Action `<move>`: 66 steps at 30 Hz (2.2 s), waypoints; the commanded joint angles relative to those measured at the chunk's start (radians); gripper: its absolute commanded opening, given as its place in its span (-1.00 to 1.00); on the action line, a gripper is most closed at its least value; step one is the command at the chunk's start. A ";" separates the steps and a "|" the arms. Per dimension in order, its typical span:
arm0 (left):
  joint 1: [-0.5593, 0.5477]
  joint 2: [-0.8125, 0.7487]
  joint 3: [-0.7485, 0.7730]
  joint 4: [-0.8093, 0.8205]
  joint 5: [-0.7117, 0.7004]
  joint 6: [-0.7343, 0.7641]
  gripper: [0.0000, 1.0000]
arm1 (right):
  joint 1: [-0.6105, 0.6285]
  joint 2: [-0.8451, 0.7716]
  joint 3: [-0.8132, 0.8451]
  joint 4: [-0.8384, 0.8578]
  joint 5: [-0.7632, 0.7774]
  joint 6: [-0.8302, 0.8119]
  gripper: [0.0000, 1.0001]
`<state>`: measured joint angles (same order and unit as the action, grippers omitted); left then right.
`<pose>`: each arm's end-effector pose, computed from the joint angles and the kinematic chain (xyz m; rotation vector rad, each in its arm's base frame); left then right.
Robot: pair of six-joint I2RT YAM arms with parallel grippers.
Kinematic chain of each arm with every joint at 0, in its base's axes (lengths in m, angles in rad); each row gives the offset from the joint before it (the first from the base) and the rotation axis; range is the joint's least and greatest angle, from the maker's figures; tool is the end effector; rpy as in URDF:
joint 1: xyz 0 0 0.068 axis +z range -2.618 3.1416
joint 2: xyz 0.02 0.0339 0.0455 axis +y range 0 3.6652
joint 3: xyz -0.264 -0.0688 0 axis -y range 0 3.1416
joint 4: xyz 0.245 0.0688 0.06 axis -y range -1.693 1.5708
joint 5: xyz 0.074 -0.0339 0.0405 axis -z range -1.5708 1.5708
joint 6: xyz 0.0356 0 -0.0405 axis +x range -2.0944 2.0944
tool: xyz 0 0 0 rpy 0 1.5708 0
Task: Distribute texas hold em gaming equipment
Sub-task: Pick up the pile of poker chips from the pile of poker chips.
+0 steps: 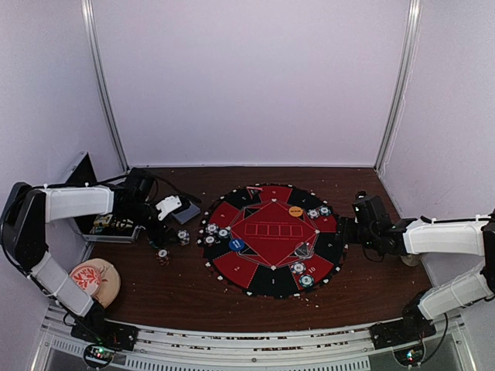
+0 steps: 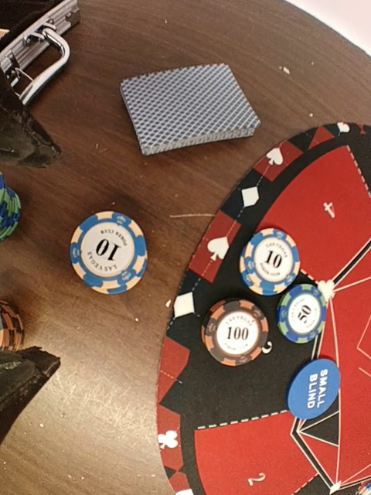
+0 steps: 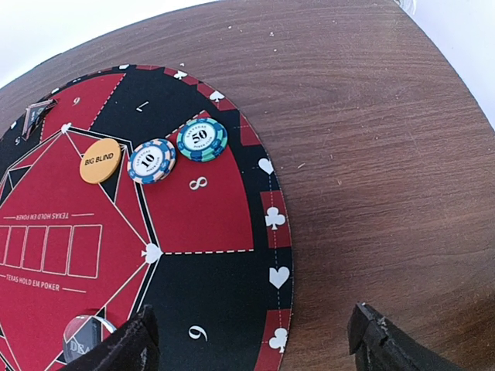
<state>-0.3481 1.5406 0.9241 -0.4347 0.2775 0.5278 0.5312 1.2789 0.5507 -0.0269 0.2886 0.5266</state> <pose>0.2790 -0.1116 0.1907 1.1834 2.3008 -0.2979 0.2169 0.1157 0.1740 0.1386 2.2926 0.2122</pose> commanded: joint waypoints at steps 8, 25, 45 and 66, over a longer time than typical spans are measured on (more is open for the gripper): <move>0.016 0.121 0.075 0.014 0.026 0.016 0.66 | 0.006 -0.018 0.019 0.004 0.010 -0.006 0.72; 0.027 -0.130 -0.126 -0.166 -0.004 0.142 0.65 | 0.007 0.002 0.023 0.010 0.003 -0.007 0.72; 0.034 -0.045 -0.115 -0.097 -0.018 0.129 0.49 | 0.009 -0.003 0.021 0.010 -0.001 -0.007 0.72; 0.038 -0.034 -0.114 -0.117 0.000 0.153 -0.04 | 0.010 0.007 0.024 0.011 0.003 -0.008 0.72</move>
<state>-0.3195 1.5097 0.7929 -0.5488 0.2649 0.6632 0.5327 1.2793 0.5507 -0.0265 0.2878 0.5259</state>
